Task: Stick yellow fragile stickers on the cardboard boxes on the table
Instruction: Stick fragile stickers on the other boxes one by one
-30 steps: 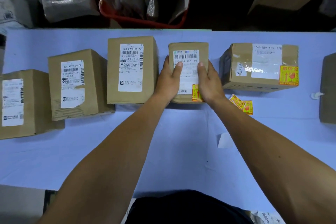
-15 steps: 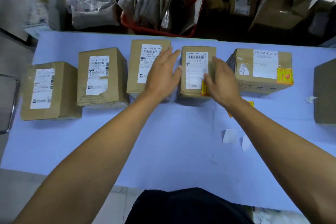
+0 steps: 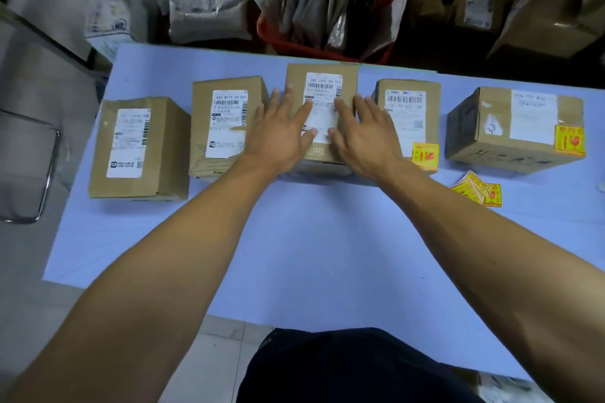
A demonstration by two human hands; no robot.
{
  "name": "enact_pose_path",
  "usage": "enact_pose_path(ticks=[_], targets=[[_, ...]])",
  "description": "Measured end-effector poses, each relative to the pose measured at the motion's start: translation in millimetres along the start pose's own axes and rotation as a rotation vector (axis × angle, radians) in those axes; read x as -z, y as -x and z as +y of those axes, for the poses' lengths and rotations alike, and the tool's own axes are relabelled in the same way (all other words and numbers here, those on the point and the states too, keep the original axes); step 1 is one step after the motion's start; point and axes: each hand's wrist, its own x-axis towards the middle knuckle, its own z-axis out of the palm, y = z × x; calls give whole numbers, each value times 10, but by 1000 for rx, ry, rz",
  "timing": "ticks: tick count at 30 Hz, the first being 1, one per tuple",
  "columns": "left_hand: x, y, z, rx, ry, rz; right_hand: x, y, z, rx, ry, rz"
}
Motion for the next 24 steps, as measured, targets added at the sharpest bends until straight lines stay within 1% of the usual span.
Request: enact_pose_path(ticks=[2, 5, 10, 14, 16, 18, 20, 21, 23, 24], targets=[[-74, -17, 7, -1, 20, -48, -87, -13, -89, -57, -1, -49], [-174, 11, 18, -1, 150, -98, -178, 20, -148, -97, 6, -73], [-236, 124, 83, -15, 286, -65, -222, 139, -193, -63, -10, -59], [-304, 302, 103, -25, 310, -20, -292, 340, -240, -15, -103, -60], [-311, 317, 79, -11, 395, 5, -318, 353, -241, -26, -247, -29], [-284, 230, 72, 73, 583, 48, -327, 275, -220, -76, -452, 20], [-269, 84, 65, 236, 805, 100, -332, 169, -180, -168, -677, 63], [-266, 10, 58, 335, 914, 117, -336, 118, -161, -243, -811, 78], [-261, -102, 55, 491, 1083, 100, -346, 35, -154, -408, -1058, 65], [-272, -149, 56, 527, 1144, 89, -363, -6, -152, -469, -1136, 48]])
